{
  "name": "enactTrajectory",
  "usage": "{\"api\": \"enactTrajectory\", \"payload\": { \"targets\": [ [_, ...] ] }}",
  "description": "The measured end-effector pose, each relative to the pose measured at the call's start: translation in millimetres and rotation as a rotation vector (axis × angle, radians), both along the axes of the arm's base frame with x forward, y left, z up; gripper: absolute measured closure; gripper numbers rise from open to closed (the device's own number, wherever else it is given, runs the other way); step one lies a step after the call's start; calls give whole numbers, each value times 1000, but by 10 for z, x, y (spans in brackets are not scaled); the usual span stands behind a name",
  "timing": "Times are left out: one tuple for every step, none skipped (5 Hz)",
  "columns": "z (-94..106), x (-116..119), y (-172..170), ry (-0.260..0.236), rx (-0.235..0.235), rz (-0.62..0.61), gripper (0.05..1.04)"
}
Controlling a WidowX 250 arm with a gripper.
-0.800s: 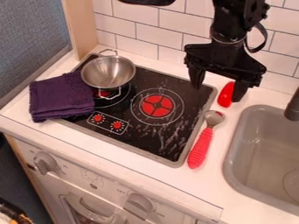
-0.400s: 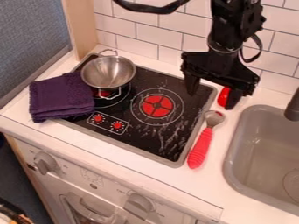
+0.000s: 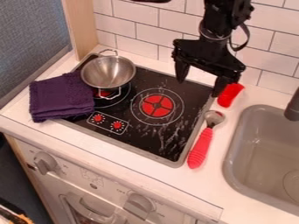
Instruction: Moved the silver pot to the upper right corner of the stove
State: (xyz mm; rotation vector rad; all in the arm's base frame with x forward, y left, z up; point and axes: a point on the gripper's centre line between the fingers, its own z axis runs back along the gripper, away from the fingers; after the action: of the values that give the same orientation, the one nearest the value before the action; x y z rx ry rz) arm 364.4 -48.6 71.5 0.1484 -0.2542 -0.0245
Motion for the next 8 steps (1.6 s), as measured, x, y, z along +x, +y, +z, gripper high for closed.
{"api": "enactTrajectory", "payload": {
  "targets": [
    [-1,23,206,4,8,37,84],
    [-15,24,485,10,34,83,84],
    [-50,-44,802,39,60,138,84],
    [-54,-135,1055,86,82,180,84],
    [-82,-145,1201,71,71,214,84],
    [-312,-119,1222,92,40,213,84],
    [-508,-44,1215,129,30,204,84],
    [-571,54,1217,136,30,192,133]
  ]
}}
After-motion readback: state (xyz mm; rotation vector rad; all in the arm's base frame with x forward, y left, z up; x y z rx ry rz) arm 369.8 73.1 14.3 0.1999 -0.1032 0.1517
